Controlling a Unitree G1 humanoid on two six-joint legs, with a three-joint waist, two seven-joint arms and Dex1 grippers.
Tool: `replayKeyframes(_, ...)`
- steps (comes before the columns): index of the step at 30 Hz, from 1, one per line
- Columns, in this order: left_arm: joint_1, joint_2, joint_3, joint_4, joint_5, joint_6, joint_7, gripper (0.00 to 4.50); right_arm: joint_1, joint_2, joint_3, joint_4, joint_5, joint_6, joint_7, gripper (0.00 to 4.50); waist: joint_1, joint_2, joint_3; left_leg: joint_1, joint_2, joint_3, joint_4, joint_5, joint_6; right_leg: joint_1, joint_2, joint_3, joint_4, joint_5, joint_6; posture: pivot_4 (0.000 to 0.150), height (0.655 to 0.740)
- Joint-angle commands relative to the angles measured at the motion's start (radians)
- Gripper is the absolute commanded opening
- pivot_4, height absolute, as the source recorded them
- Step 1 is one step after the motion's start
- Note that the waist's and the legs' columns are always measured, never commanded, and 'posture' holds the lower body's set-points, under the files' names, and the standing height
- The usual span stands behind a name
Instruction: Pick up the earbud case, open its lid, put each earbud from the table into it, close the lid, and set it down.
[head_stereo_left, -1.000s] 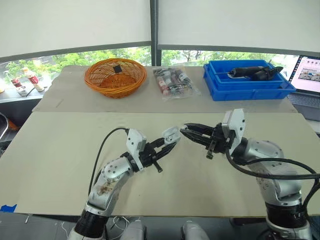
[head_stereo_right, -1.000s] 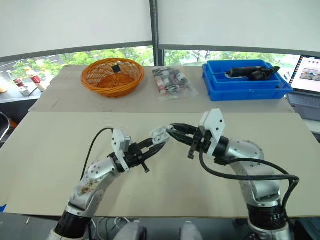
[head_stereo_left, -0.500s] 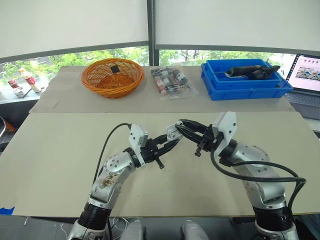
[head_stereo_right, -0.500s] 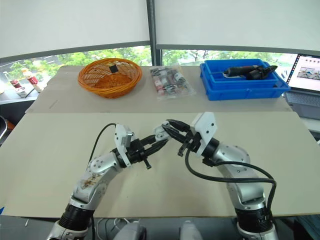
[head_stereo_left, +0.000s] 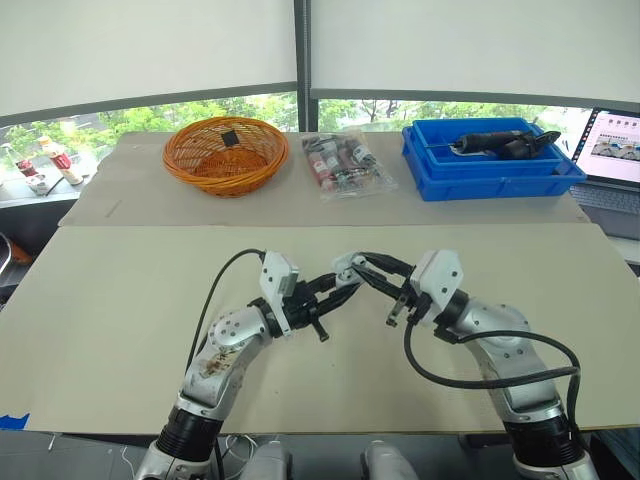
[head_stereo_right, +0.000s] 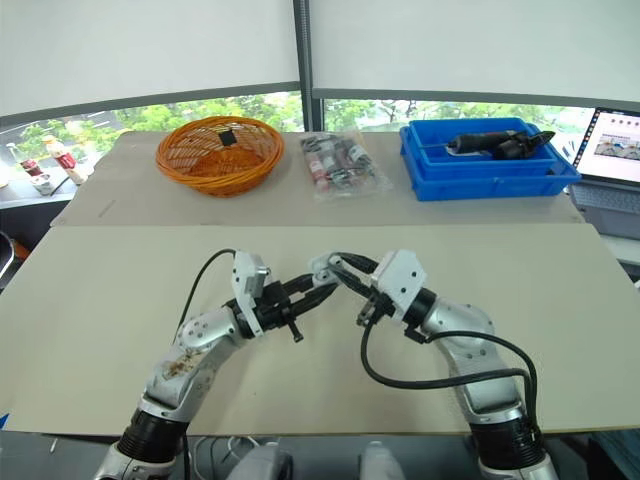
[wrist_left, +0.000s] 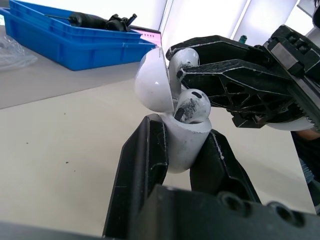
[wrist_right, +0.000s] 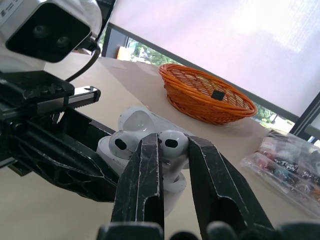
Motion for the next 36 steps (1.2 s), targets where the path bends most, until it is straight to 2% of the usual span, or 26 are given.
replayKeyframes(1, -0.014, -0.005, 0.013, -0.032, -0.01, -0.021, 0.0, 0.6, 0.023, -0.021, 0.01, -0.008, 0.015, 0.011, 0.032, 0.36, 0.0, 0.0, 0.0, 0.0, 0.0, 0.0, 0.0, 0.0, 0.0, 0.0, 0.0, 0.0, 0.0, 0.0, 0.0, 0.15, 0.74)
replayKeyframes(4, -0.017, -0.003, 0.01, -0.029, -0.007, -0.028, -0.004, 0.6, 0.026, -0.015, 0.007, -0.037, 0.062, 0.062, 0.031, 0.36, 0.0, 0.0, 0.0, 0.0, 0.0, 0.0, 0.0, 0.0, 0.0, 0.0, 0.0, 0.0, 0.0, 0.0, 0.0, 0.15, 0.74)
replayKeyframes(6, -0.018, 0.002, 0.001, -0.03, 0.0, -0.037, -0.016, 0.6, 0.026, -0.021, 0.009, -0.06, 0.081, 0.104, 0.03, 1.42, 0.0, 0.0, 0.0, 0.0, 0.0, 0.0, 0.0, 0.0, 0.0, 0.0, 0.0, 0.0, 0.0, 0.0, 0.0, 0.15, 0.74)
replayKeyframes(9, -0.012, 0.007, -0.004, -0.031, 0.003, -0.04, -0.019, 0.6, 0.034, -0.041, -0.016, -0.108, 0.118, 0.172, 0.026, 2.43, 0.001, 0.0, 0.0, 0.0, 0.0, -0.001, 0.0, 0.0, 0.0, 0.0, 0.0, 0.0, 0.0, 0.0, 0.0, 0.15, 0.74)
replayKeyframes(18, -0.011, 0.017, 0.003, -0.011, -0.011, -0.027, -0.036, 0.6, 0.097, -0.24, -0.247, -0.268, 0.352, 0.405, 0.085, 2.47, 0.003, 0.0, 0.0, -0.001, 0.0, -0.001, 0.0, 0.0, 0.0, 0.0, 0.0, 0.0, 0.0, 0.0, 0.0, 0.15, 0.74)
replayKeyframes(23, -0.003, 0.091, -0.085, -0.027, -0.048, 0.006, -0.222, 0.6, 0.07, -0.382, -0.35, -0.207, 0.373, 0.484, 0.117, 2.47, 0.002, 0.0, 0.0, 0.0, 0.0, 0.002, 0.0, 0.0, 0.0, 0.001, 0.0, 0.0, -0.001, 0.0, 0.0, 0.15, 0.74)
replayKeyframes(26, -0.034, 0.101, -0.136, -0.002, -0.057, 0.006, -0.307, 0.6, -0.008, -0.457, -0.287, -0.139, 0.333, 0.492, 0.172, 1.67, 0.0, 0.0, 0.0, 0.0, 0.0, 0.005, 0.0, 0.0, 0.0, 0.001, 0.0, 0.0, -0.001, 0.0, 0.0, 0.15, 0.74)
replayKeyframes(28, -0.057, 0.089, -0.145, 0.023, -0.053, -0.002, -0.326, 0.6, -0.058, -0.476, -0.237, -0.108, 0.325, 0.512, 0.199, 0.9, 0.0, 0.0, 0.0, 0.0, 0.0, 0.005, 0.0, 0.0, 0.0, 0.001, 0.0, 0.0, -0.001, 0.0, 0.0, 0.15, 0.74)
replayKeyframes(31, -0.088, 0.072, -0.156, 0.057, -0.047, -0.011, -0.352, 0.6, -0.141, -0.483, -0.148, -0.071, 0.317, 0.547, 0.246, 0.0, 0.0, 0.0, 0.0, 0.0, 0.0, 0.005, 0.0, 0.0, 0.0, 0.001, 0.001, 0.0, -0.001, 0.0, 0.0, 0.15, 0.74)
replayKeyframes(36, -0.102, 0.052, -0.169, 0.082, -0.031, -0.029, -0.362, 0.6, -0.192, -0.501, -0.064, -0.077, 0.353, 0.623, 0.338, 0.0, 0.005, 0.0, 0.0, -0.001, 0.0, 0.005, 0.0, 0.0, 0.001, 0.001, 0.0, 0.0, -0.002, 0.0, 0.0, 0.15, 0.74)
